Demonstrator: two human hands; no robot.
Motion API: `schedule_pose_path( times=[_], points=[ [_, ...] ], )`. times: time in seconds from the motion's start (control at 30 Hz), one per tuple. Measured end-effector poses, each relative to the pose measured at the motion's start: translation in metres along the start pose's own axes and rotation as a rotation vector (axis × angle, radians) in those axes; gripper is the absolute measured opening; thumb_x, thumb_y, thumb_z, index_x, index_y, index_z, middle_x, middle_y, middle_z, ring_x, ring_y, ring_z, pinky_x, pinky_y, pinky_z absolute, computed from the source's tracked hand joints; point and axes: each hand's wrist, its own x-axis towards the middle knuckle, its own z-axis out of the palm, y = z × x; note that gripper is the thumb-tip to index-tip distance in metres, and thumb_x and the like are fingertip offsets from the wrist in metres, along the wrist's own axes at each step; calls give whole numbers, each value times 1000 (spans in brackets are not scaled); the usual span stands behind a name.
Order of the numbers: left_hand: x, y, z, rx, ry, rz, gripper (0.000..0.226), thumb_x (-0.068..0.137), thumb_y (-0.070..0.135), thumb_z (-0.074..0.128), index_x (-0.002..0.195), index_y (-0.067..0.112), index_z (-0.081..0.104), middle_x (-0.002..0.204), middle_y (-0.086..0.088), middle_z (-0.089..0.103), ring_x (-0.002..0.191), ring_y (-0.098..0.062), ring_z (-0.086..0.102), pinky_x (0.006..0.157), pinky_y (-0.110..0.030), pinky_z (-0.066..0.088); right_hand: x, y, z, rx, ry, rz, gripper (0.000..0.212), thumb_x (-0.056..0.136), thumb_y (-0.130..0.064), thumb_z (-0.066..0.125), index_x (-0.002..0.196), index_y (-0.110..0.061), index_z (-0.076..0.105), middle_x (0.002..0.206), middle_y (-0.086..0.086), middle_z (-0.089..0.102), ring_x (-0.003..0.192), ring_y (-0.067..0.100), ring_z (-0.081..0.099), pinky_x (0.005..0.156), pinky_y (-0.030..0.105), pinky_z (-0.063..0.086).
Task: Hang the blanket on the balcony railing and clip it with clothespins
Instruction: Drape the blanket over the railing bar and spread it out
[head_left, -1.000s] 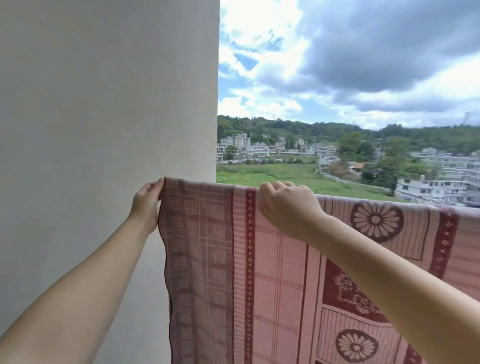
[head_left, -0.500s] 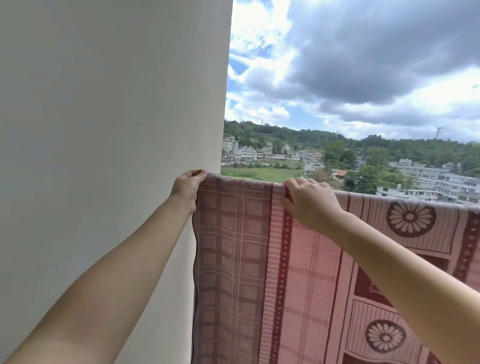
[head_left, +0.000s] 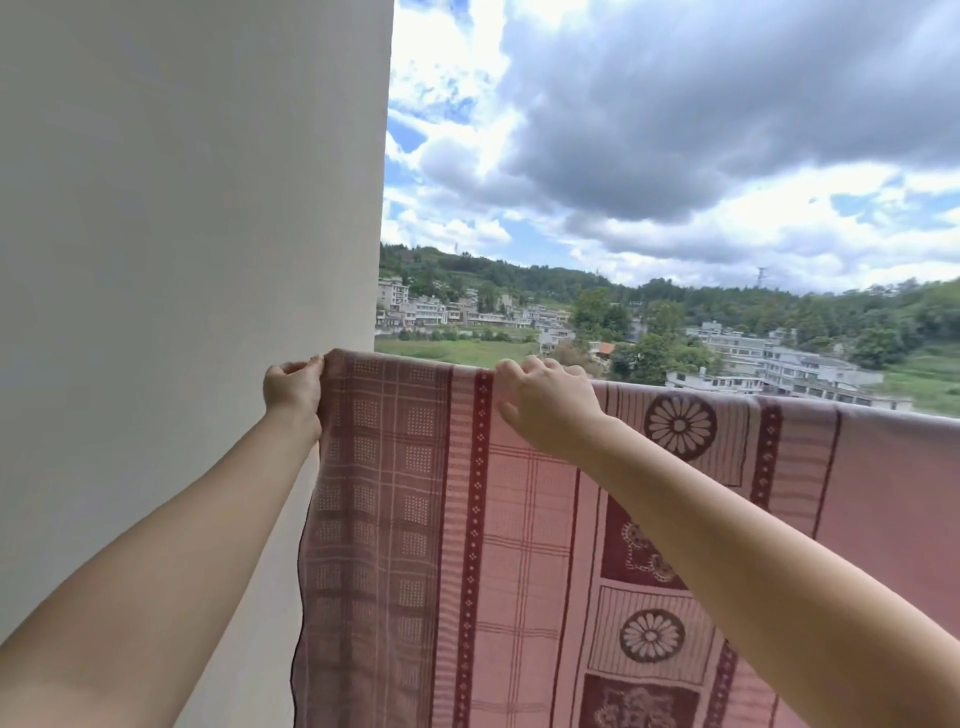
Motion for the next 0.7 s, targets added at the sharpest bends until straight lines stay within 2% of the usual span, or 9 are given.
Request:
schedule_pose_path(
  times=[0.07,0.13,0.17,0.27,0.33,0.4,0.47,0.6,0.7],
  points=[
    [-12,-1,-1,112,160,117,8,86,17,56,90,16,49,108,-15,61,97,-28,59,91,-46,48,-9,12,0,8,37,17,46,92,-40,42,132,-18,38,127,10,52,117,28,48,98,45,37],
    [-40,1,3,275,245,343,25,87,16,50,111,7,49,116,-16,60,111,-33,54,96,-45,43,-24,27,2,31,123,10,48,91,-39,45,134,-17,38,133,10,48,124,27,44,104,49,33],
    [-58,0,9,340,236,505,29,87,15,48,113,4,49,115,-17,59,112,-33,51,96,-44,41,-34,35,3,44,181,-4,47,90,-37,47,132,-16,41,133,11,48,124,28,45,105,51,33],
    [-125,-22,37,477,-36,982,29,86,18,46,109,1,50,104,-17,58,98,-27,53,90,-42,44,-76,65,14,54,330,-14,42,86,-33,52,123,-13,50,127,12,54,119,29,50,105,53,34],
    [-169,-51,60,555,-306,1142,27,87,22,46,111,10,46,101,-12,57,94,-19,50,90,-37,45,-111,90,25,51,353,16,42,85,-35,48,124,-16,49,130,9,52,124,25,44,108,52,28],
    [-219,-89,84,606,-519,1227,29,86,25,47,113,16,42,104,-9,58,100,-16,47,95,-33,40,-159,121,41,48,310,93,43,85,-36,44,125,-19,47,133,8,49,129,21,35,109,53,24],
    [-261,-123,99,660,-650,1253,31,86,26,48,115,14,44,107,-9,60,104,-16,45,97,-29,34,-205,145,55,51,242,163,45,86,-38,41,127,-19,44,136,10,48,131,22,32,108,58,25],
    [-367,-195,134,782,-925,1175,39,88,31,40,118,8,49,114,-11,61,110,-26,52,102,-32,26,-334,207,79,12,-82,351,50,90,-42,31,135,-22,34,147,11,38,138,29,32,111,60,15],
    [-454,-249,152,822,-1119,1084,42,87,31,35,118,9,50,117,-12,60,109,-30,51,98,-33,24,-433,238,89,-6,-274,527,55,89,-43,29,140,-21,34,149,9,35,139,28,30,111,59,14]
  ],
)
